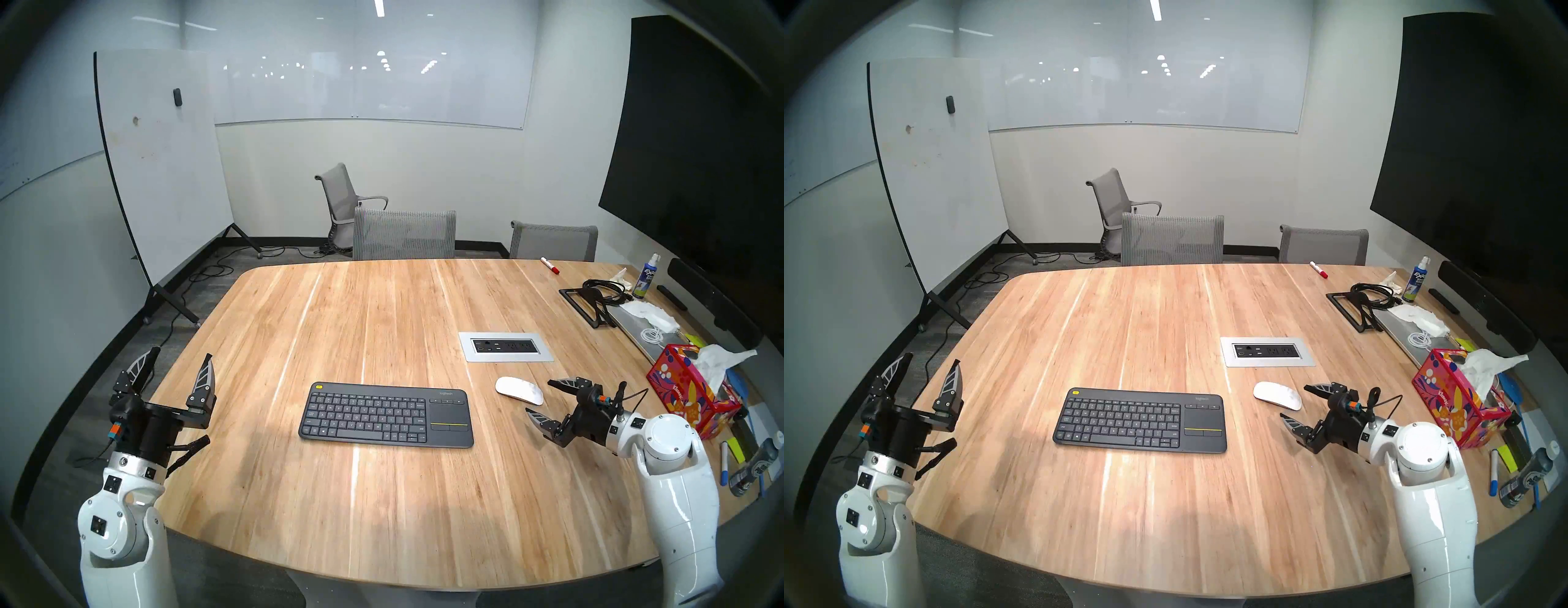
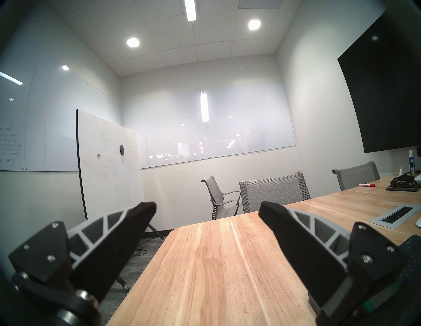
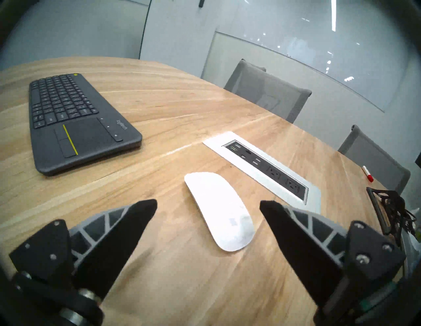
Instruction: Put the mouse beside the keyboard
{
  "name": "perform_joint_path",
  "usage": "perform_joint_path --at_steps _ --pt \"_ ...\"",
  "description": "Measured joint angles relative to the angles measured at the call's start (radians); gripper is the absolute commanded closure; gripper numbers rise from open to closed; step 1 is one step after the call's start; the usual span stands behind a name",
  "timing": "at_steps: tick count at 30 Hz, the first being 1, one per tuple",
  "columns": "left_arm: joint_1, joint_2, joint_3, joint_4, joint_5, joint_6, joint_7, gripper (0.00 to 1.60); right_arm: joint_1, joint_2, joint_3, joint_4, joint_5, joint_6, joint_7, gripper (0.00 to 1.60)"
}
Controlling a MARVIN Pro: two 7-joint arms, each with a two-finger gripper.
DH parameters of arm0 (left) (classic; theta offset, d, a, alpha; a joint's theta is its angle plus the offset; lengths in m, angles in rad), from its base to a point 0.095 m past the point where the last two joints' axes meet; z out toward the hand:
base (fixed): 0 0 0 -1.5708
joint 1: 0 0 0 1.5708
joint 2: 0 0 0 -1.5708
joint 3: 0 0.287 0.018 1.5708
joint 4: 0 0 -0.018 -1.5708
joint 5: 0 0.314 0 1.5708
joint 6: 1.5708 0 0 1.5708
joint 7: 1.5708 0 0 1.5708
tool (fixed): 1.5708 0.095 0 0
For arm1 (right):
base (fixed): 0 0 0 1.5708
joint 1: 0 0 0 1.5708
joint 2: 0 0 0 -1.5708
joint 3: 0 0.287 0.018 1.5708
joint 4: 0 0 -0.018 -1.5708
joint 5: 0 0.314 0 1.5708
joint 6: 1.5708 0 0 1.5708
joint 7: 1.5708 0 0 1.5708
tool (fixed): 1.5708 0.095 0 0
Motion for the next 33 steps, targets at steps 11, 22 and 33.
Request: perform_joint_path --at_steps 11,22,33 --pt "-0.003 -0.006 -0.003 0.000 0.002 0.002 -0.006 0.00 0.064 0.024 -0.026 0.045 0.004 -0.029 0.046 0.00" --pt "-0.006 -0.011 -0.006 0.000 0.005 0.004 -0.012 0.00 0.118 0.041 -0.040 0.120 0.003 -0.042 0.078 0.00" --pt "-0.009 -0.017 -0.010 0.000 0.007 0.007 -0.018 0.00 0.171 0.057 -0.092 0.193 -0.004 -0.052 0.122 0.00"
